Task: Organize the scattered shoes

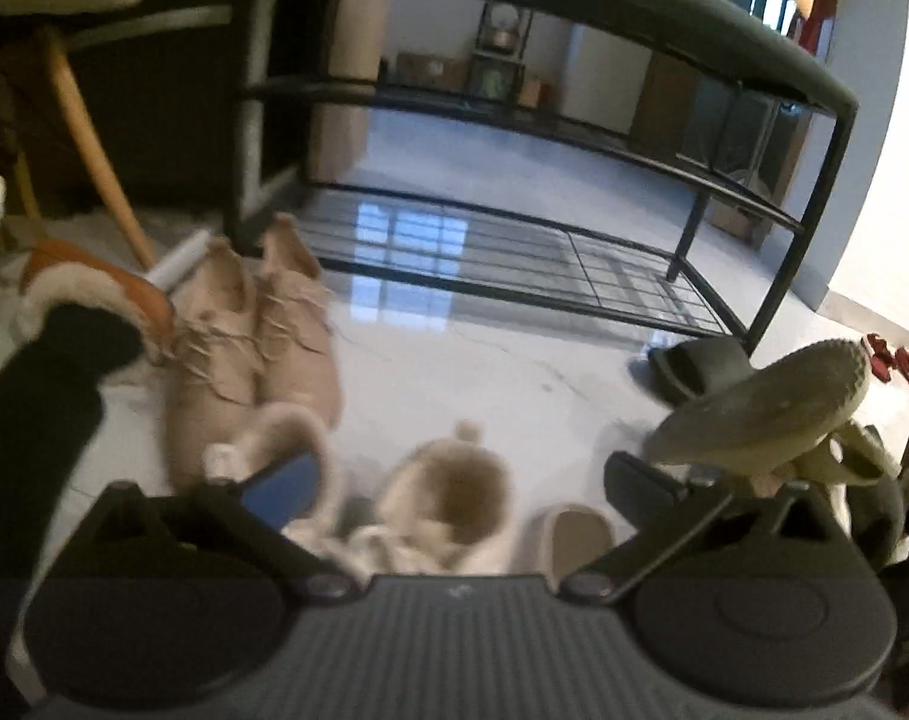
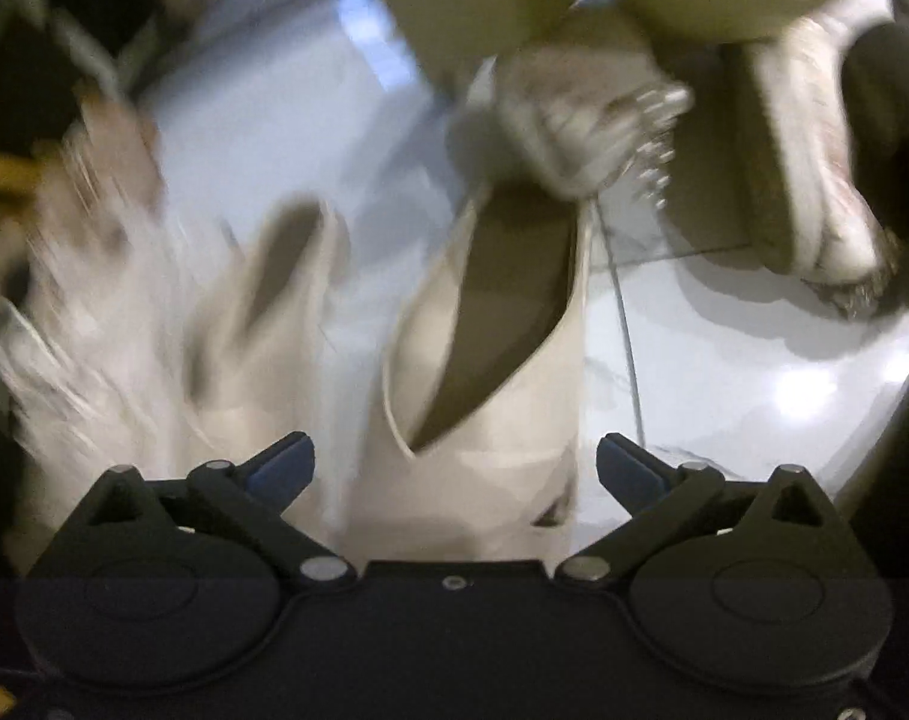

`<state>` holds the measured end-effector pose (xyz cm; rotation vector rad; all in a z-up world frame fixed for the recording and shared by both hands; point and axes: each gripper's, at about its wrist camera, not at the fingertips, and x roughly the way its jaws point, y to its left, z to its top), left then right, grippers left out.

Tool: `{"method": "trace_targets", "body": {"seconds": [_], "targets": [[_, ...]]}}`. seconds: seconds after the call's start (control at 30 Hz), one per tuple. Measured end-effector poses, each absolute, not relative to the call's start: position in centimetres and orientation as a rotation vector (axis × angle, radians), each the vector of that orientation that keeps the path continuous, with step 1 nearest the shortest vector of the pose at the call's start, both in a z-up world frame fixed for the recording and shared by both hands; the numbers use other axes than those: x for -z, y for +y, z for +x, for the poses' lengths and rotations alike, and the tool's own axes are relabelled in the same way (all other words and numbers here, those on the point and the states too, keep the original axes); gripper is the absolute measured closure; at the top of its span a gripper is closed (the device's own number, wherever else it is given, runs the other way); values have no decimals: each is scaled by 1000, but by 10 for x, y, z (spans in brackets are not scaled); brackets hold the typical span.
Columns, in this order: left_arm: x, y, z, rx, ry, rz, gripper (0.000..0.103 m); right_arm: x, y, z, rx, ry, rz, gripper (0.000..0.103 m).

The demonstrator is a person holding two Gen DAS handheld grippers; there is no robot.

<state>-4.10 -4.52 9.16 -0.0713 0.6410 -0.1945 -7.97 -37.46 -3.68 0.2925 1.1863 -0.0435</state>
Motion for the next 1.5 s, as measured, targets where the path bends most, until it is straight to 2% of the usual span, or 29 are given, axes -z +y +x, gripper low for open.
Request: {"method": "trace_targets", "body": {"seconds": [0.03,0.27,0.5,1.23,1.33,1.4,1.5], "targets": [[-88,-46,-43,180,639,-56,1,39,-369,-78,59,1170,252,10],[-84,3,-39,45,620,-66,1,46,-342,-67,82,1177,118,14],[-66,25,-26,12,680,-109,1,40,-300,-46,23,1178,-17,16],[-55,34,-22,-25,698,-133,1,42,-218,31,-142,1156,-88,19],[-53,32,-22,-16,696,-134,1,42,-222,34,-156,1156,-78,18],[-53,31,-23,-5,692,-132,1,36,-229,31,-150,1127,-45,9],[-54,27,-25,8,687,-126,1,11,-261,13,-173,1019,128,4]]}}
